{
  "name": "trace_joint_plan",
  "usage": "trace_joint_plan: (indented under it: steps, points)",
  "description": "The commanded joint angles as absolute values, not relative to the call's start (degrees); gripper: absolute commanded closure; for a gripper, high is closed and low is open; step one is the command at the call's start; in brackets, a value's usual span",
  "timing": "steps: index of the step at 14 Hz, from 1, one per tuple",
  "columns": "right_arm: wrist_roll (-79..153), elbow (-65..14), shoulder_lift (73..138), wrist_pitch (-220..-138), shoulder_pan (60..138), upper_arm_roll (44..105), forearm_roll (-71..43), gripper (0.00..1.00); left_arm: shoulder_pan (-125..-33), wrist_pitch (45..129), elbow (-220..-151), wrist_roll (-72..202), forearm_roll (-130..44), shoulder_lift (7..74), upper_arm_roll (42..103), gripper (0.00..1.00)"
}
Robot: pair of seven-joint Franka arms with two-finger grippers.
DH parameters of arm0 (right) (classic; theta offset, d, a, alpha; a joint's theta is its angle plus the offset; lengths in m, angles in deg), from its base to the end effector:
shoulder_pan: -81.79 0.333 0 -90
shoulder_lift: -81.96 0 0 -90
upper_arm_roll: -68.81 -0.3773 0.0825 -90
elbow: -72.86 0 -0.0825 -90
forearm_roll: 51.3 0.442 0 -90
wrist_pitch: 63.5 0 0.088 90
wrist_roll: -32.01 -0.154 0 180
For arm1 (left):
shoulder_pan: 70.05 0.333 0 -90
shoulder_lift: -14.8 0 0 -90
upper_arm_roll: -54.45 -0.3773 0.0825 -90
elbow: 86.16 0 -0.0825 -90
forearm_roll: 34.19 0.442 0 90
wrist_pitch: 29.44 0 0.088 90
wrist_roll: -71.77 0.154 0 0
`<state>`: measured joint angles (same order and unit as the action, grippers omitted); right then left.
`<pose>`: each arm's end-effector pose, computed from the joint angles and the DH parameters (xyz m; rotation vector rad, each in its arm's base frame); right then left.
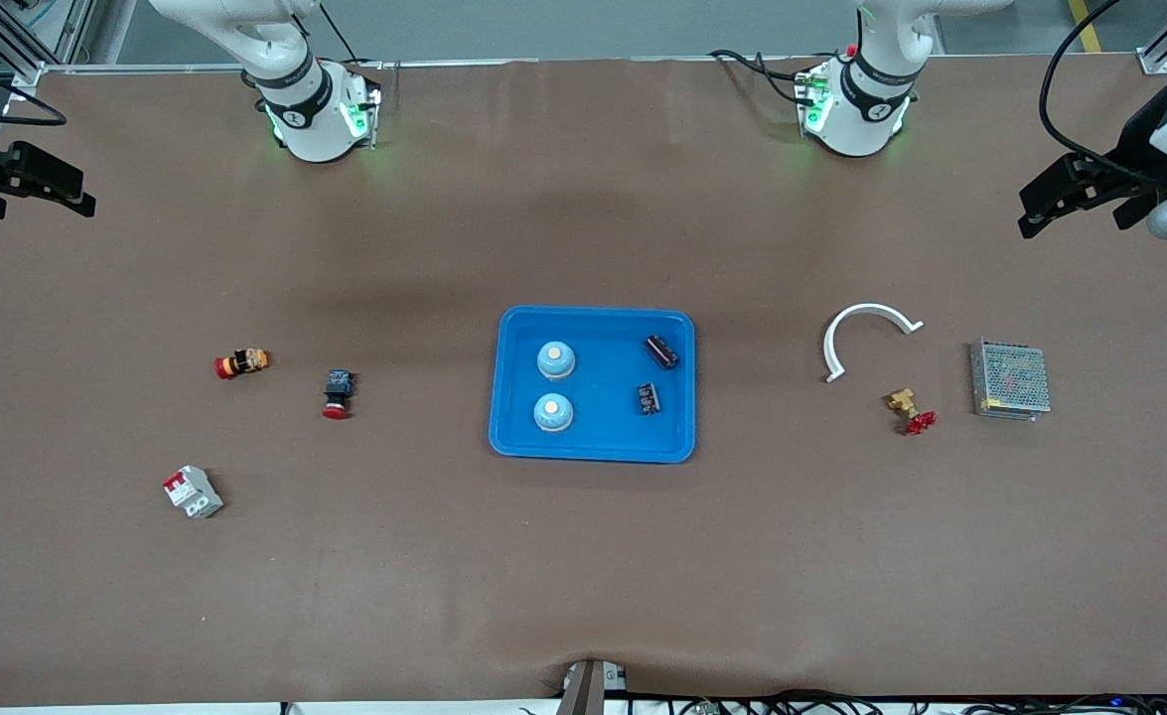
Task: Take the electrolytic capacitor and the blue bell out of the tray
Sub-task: 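Reach both grippers toward the blue tray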
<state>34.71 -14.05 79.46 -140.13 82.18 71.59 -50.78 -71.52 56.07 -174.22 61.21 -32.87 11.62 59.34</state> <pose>0.5637 -0.0227 0.6742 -3.1174 -0.0111 0.2111 0.5807 -0.0626 0.6828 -3.1135 -0.1173 -0.0230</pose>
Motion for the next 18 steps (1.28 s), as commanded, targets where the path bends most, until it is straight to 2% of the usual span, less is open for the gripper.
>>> trace_joint_plan:
  steps: [1, 8, 14, 18]
  points:
    - [35.00, -12.75, 80.12, -139.08, 82.24, 71.45, -51.83, 0.00, -71.72, 55.11, -172.73, 61.67, -31.55, 12.43, 59.37, 0.00]
    - [34.74, -12.66, 80.12, -138.99, 82.85, 71.28, -51.66, 0.00, -73.12, 56.86, -174.04, 59.48, -32.34, 16.91, 61.21, 0.00]
    - [33.07, -12.84, 81.08, -142.59, 86.79, 71.10, -47.00, 0.00, -73.39, 70.47, -185.72, 45.25, -32.34, 18.32, 66.22, 0.00]
    - [24.99, -12.84, 82.84, -145.66, 93.20, 71.10, -47.08, 0.00, -73.30, 77.86, -189.08, 35.23, -34.26, 23.57, 70.00, 0.00]
